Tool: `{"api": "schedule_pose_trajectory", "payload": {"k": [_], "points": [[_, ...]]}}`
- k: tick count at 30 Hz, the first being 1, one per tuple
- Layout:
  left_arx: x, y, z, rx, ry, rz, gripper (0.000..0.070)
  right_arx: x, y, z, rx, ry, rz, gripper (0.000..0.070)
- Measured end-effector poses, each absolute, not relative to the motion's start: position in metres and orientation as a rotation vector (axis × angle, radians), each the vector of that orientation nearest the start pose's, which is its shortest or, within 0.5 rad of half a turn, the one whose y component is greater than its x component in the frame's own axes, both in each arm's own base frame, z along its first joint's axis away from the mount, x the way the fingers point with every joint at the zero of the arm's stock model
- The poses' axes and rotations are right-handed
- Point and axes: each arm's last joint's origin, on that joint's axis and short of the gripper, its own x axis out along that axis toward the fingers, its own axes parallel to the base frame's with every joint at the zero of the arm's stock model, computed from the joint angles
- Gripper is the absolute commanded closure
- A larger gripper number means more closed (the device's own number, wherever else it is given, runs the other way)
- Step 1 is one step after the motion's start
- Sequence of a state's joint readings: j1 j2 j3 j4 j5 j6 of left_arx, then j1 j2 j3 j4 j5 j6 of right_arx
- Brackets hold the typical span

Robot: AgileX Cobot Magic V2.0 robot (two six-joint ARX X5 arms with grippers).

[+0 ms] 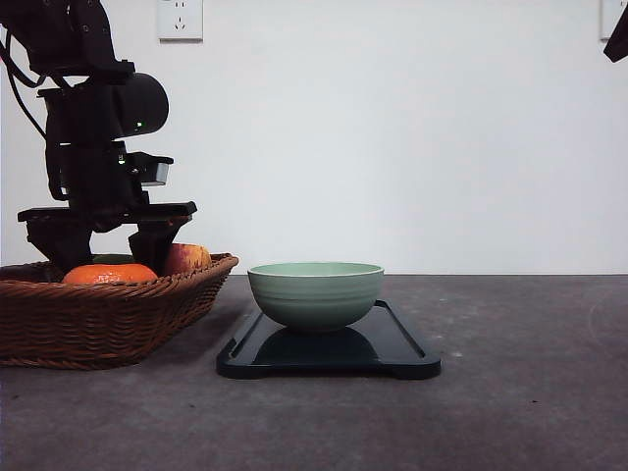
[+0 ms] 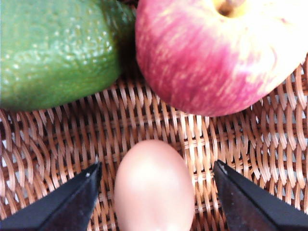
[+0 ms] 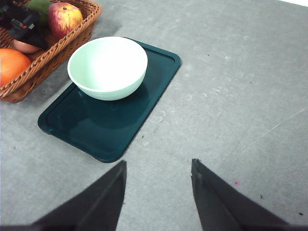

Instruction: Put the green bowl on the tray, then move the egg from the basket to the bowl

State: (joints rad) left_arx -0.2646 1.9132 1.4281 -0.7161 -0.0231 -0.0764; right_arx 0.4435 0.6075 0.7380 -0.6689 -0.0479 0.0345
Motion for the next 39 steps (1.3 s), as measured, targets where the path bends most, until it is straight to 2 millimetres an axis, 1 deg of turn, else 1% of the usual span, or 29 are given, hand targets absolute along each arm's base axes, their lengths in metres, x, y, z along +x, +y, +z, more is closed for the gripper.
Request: {"api": "schedule_pose_trajectory", "payload": {"k": [6,8,10,12,14,18,20,23,27,33,36,39], "points": [[0.376,-0.101,0.196,0.103,1.212,-0.161,0.0231,0.109,0.053,0.296,-0.074,0.541,0.47,0.0435],[0.376,-0.101,0.196,0.103,1.211,-0.161,0.0259,0.109,0.053,0.296,-0.074,0.541,0.47,0.0435],[0.376,-0.101,0.196,0.103,1.213,-0.16,0.038,0.109,0.053,0.296,-0.074,0.541,0.47,0.0435],[0.376,-0.101,0.196,0.103,1.214,-0.16,0.0445,0.109,0.053,0.296,-0.074,0.541,0.47,0.0435],[0.376,-0.101,0.196,0.1,1.216,-0.157,0.0475,0.109,0.053,0.296,-0.074,0.541,0.47,0.0434],[0.376,-0.101,0.196,0.097,1.217,-0.154,0.0479,0.109,0.053,0.296,-0.074,0.541,0.47,0.0435],[0.376,-0.101,0.196,0.096,1.217,-0.154,0.0495,0.109,0.053,0.296,-0.074,0.541,0.47,0.0435],[0.375,-0.101,0.197,0.097,1.224,-0.153,0.0559,0.109,0.053,0.296,-0.074,0.541,0.47,0.0435],[0.375,-0.101,0.199,0.098,1.238,-0.151,0.0558,0.109,0.053,0.296,-0.074,0.541,0.47,0.0435],[0.374,-0.1,0.21,0.099,1.245,-0.15,0.0553,0.109,0.053,0.296,-0.074,0.541,0.47,0.0435],[0.368,-0.099,0.225,0.095,1.223,-0.152,0.0553,0.109,0.053,0.296,-0.074,0.541,0.47,0.0435],[0.362,-0.098,0.253,0.084,1.149,-0.16,0.0553,0.109,0.053,0.296,-0.074,0.541,0.47,0.0435]]}}
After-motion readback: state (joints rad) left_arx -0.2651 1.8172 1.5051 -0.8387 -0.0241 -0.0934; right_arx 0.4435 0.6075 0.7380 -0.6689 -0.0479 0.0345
